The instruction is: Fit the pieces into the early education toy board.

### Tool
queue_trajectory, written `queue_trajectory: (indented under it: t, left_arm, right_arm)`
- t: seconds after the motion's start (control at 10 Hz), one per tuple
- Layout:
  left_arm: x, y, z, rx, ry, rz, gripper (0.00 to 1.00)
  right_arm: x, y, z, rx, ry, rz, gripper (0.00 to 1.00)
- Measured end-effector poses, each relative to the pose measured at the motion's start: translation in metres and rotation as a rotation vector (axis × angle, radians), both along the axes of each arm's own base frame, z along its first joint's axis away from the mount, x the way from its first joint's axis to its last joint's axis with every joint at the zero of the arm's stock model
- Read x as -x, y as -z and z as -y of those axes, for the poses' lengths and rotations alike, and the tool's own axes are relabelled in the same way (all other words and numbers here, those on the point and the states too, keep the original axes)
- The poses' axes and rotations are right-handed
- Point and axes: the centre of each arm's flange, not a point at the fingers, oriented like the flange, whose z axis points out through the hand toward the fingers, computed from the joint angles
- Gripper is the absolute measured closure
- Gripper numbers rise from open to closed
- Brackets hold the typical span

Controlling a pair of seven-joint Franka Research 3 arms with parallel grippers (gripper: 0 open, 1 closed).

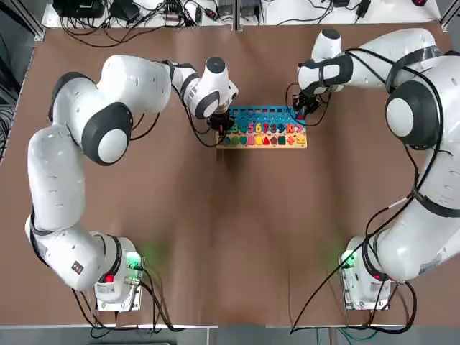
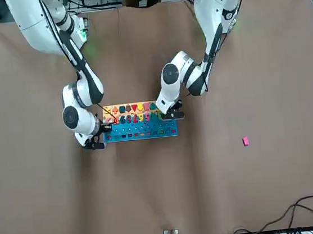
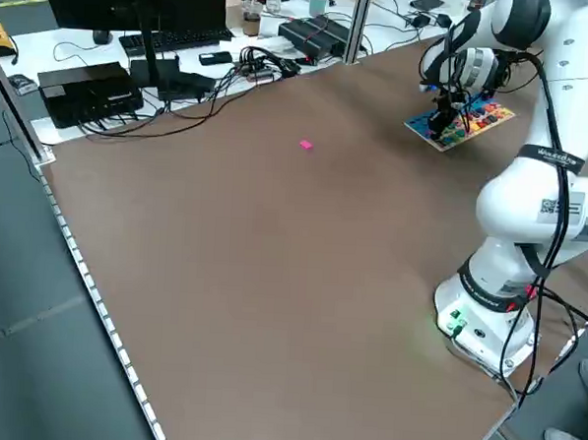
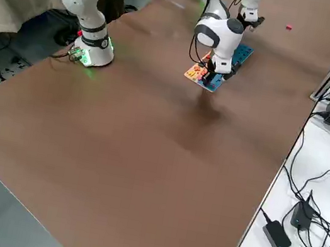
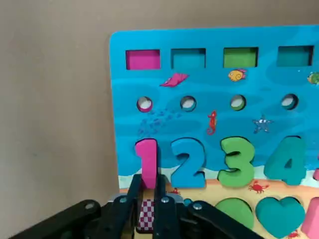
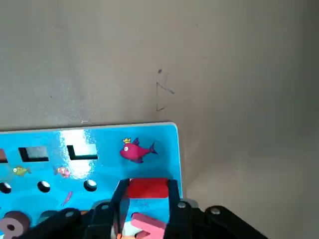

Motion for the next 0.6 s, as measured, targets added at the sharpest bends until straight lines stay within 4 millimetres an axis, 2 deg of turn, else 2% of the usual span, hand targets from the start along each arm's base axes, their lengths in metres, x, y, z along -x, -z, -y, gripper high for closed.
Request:
queue_trajectory:
  t: [0.3, 0.4, 0.6]
  left_arm:
    - [0.0, 0.0, 0.0, 0.0, 0.0, 0.0, 0.86]
    - [-0.0002, 0.0002, -0.0003, 0.0, -0.001, 0.0, 0.83]
    - [-0.0002, 0.0002, -0.0003, 0.0, -0.001, 0.0, 0.83]
  right_arm:
    - [0.0047, 0.001, -0.0085, -0.002, 0.012, -0.01, 0.64]
    - [0.0048, 0.001, -0.0088, -0.002, 0.013, -0.01, 0.64]
    - [0.0047, 0.001, -0.0086, -0.002, 0.013, -0.01, 0.64]
